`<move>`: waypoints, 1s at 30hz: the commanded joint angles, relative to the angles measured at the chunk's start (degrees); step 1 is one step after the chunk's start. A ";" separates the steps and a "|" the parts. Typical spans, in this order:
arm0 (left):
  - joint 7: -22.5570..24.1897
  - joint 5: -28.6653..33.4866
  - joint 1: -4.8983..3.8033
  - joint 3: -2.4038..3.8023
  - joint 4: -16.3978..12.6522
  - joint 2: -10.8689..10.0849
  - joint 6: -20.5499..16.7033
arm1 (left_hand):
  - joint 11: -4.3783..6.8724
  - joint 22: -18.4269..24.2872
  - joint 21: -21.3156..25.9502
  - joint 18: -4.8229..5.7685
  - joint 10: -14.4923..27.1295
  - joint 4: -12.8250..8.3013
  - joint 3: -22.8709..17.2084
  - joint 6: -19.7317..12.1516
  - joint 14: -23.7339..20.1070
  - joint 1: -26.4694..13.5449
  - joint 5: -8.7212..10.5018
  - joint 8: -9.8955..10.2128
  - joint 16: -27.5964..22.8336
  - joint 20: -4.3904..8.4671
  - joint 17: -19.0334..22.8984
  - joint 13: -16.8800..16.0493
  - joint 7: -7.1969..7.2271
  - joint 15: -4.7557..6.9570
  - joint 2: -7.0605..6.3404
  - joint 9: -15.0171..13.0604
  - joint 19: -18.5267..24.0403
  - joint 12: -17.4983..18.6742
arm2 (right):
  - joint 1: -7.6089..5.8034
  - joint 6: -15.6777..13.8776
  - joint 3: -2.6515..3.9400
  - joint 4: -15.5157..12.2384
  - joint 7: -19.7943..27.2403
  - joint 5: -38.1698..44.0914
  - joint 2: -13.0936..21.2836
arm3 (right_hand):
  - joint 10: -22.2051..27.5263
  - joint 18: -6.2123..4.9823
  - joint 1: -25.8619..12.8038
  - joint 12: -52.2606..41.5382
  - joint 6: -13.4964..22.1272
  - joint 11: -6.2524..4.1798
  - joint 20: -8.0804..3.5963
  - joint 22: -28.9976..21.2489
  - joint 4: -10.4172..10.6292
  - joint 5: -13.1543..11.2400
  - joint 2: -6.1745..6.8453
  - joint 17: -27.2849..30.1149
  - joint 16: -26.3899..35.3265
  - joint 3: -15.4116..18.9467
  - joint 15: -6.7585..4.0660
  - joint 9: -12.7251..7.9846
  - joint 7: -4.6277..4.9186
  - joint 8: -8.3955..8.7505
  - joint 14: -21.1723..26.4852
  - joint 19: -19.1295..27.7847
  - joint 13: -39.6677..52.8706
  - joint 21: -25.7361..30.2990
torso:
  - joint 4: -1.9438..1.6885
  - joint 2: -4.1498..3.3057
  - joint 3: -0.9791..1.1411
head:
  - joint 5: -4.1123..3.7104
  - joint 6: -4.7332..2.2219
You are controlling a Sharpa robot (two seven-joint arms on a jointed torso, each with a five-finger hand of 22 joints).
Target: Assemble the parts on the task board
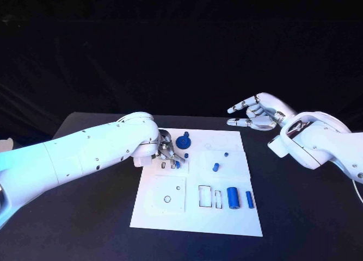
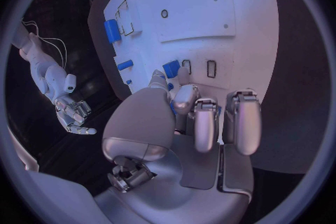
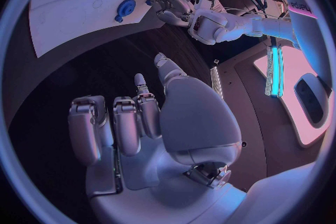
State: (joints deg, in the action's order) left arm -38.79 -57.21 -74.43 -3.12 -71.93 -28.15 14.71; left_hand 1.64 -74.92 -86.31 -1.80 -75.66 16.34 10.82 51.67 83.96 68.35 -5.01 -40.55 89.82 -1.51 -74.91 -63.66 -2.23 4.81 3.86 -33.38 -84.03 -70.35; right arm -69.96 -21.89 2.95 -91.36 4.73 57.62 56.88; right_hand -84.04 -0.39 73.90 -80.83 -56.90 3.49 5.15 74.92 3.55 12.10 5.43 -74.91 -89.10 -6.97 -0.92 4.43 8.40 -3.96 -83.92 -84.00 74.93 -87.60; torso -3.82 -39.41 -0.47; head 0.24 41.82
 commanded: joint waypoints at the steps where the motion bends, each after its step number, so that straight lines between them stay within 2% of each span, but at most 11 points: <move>1: -0.12 -0.24 0.02 0.01 0.12 0.34 1.48 | 0.08 -8.55 -0.22 0.45 -0.32 -0.24 -0.06 -0.28 6.04 0.62 -0.28 -0.40 0.18 0.31 -15.09 -0.08 0.04 0.25 0.00 -0.12 -3.72 -0.23 | 0.02 0.98 -0.01 0.01 0.18 0.12 -0.12 | -1.90 -0.84 0.45 0.24 -0.44 -0.16 0.11 9.89 0.05 0.16 -0.18 -13.04 0.20 0.27 0.10 0.09 -0.09 -0.14 -5.57 -3.28 10.45 0.23 | -0.07 -0.03 0.03 | -0.04 0.03; 6: -0.11 -0.25 0.07 -0.01 0.36 0.59 1.46 | 0.11 -8.62 -0.25 0.46 -0.34 -0.46 -0.45 -0.48 6.04 1.83 -1.13 -0.54 0.18 0.33 -15.09 -0.16 0.07 0.27 0.26 -0.64 -3.72 -0.28 | 0.04 1.12 -0.05 0.03 0.20 0.12 -0.19 | -1.91 -0.83 0.49 0.21 -0.43 -0.16 0.10 9.93 0.03 0.28 -0.21 -13.06 0.19 0.29 0.09 0.09 -0.09 -0.12 -5.57 -3.31 10.46 0.21 | -0.02 -0.03 0.01 | -0.03 0.07; 15: -0.07 -0.25 0.11 -0.03 0.61 0.86 1.43 | 0.17 -8.79 -0.31 0.49 -0.34 -1.01 -1.68 -0.72 6.04 3.93 -1.43 -0.58 0.18 0.37 -15.09 -0.21 0.13 0.32 0.74 -1.22 -3.75 -0.29 | 0.06 1.31 -0.07 0.04 0.16 0.12 -0.25 | -1.91 -0.83 0.49 0.21 -0.43 -0.16 0.10 9.93 0.03 0.28 -0.21 -13.06 0.19 0.29 0.09 0.09 -0.09 -0.12 -5.57 -3.31 10.46 0.21 | -0.08 -0.01 0.02 | -0.04 0.17; 18: -0.04 -0.25 0.12 -0.03 0.63 0.94 1.55 | 0.28 -8.78 -0.29 0.48 -0.31 -1.62 -2.90 -0.91 6.04 5.58 -1.74 -0.47 0.18 0.43 -15.09 -0.22 0.26 0.41 1.04 -1.46 -3.73 -0.25 | 0.06 1.37 -0.08 0.03 0.17 0.12 -0.27 | -1.92 -0.82 0.53 0.20 -0.43 -0.17 0.09 9.94 0.03 0.43 -0.25 -13.04 0.21 0.31 0.09 0.09 -0.09 -0.10 -5.57 -3.31 10.46 0.21 | -0.10 0.01 0.05 | 0.00 0.23; 22: 0.13 0.12 0.12 -0.03 0.59 0.97 1.13 | 0.62 -8.72 -0.23 0.45 -0.21 -3.48 -5.89 -1.32 6.04 9.42 -2.76 0.03 0.18 0.65 -15.09 -0.25 0.61 0.68 1.59 -1.57 -3.68 -0.14 | 0.07 1.49 -0.08 0.01 0.17 0.11 -0.27 | -1.92 -0.82 0.53 0.20 -0.43 -0.17 0.09 9.94 0.03 0.43 -0.25 -13.04 0.21 0.31 0.09 0.09 -0.09 -0.10 -5.57 -3.31 10.46 0.21 | -0.07 -0.01 0.05 | 0.03 0.25; 23: 0.22 0.37 0.13 -0.03 0.56 0.96 0.66 | 0.90 -8.78 -0.26 0.46 -0.09 -5.25 -7.98 -1.71 6.04 12.50 -4.82 0.51 0.18 0.84 -15.09 -0.31 0.91 0.94 1.66 -1.46 -3.70 -0.04 | 0.07 1.57 -0.08 0.01 0.15 0.11 -0.27 | -1.92 -0.82 0.53 0.20 -0.43 -0.17 0.09 9.94 0.03 0.43 -0.25 -13.04 0.21 0.31 0.09 0.09 -0.09 -0.10 -5.57 -3.31 10.46 0.21 | -0.06 0.00 0.05 | 0.03 0.27; 24: 0.27 0.48 0.13 -0.03 0.55 0.95 0.45 | 0.94 -8.80 -0.26 0.46 -0.01 -5.96 -9.18 -1.89 6.04 13.81 -6.40 0.87 0.18 0.96 -15.09 -0.34 0.91 1.03 1.42 -1.34 -3.70 0.05 | 0.07 1.63 -0.08 0.01 0.13 0.11 -0.27 | -1.93 -0.82 0.54 0.18 -0.43 -0.17 0.09 9.95 0.03 0.43 -0.25 -13.05 0.20 0.31 0.09 0.09 -0.09 -0.10 -5.57 -3.32 10.47 0.21 | -0.06 0.01 0.06 | 0.04 0.26; 28: 0.37 0.77 0.15 -0.04 0.49 0.84 0.34 | 0.76 -8.87 -0.27 0.48 0.25 -6.57 -14.12 -2.23 6.04 15.80 -10.34 2.24 0.18 1.05 -15.09 -0.12 0.56 0.93 -0.11 -0.89 -3.70 0.58 | 0.07 1.84 -0.10 -0.02 0.09 0.11 -0.27 | -2.05 -0.79 0.55 -0.08 -0.44 -0.17 0.09 10.10 0.03 0.49 -0.27 -13.23 0.11 0.33 0.08 0.09 -0.10 -0.10 -5.62 -3.40 10.60 0.13 | -0.08 0.00 0.05 | -0.03 0.25; 30: 0.40 0.82 0.16 -0.05 0.46 0.77 0.48 | 0.33 -8.86 -0.24 0.48 0.30 -6.24 -18.31 -2.27 6.04 15.75 -13.44 2.77 0.18 0.85 -15.09 0.08 0.27 0.78 -2.07 -0.89 -3.67 0.94 | 0.07 1.93 -0.12 -0.04 0.08 0.11 -0.28 | -2.05 -0.79 0.55 -0.08 -0.44 -0.17 0.09 10.10 0.03 0.49 -0.27 -13.23 0.11 0.33 0.08 0.09 -0.10 -0.10 -5.62 -3.40 10.60 0.13 | -0.12 0.01 0.07 | -0.04 0.30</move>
State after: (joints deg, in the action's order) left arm -38.60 -56.89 -74.52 -3.00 -71.41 -27.40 14.99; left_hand 2.27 -74.91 -86.31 -1.80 -75.46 14.30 -2.28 49.19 84.18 83.06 -17.60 -37.90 89.82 -0.68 -74.92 -63.23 -2.03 5.42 2.28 -34.22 -84.03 -69.55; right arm -69.92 -21.02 2.84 -91.33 4.74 57.59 56.66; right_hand -84.04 -0.39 74.13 -80.83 -56.90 3.49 5.15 74.90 3.55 12.32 5.20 -74.90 -89.10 -6.97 -0.92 4.47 8.40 -3.96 -83.92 -84.00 74.91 -87.60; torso -3.91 -39.41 -0.42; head 0.25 42.08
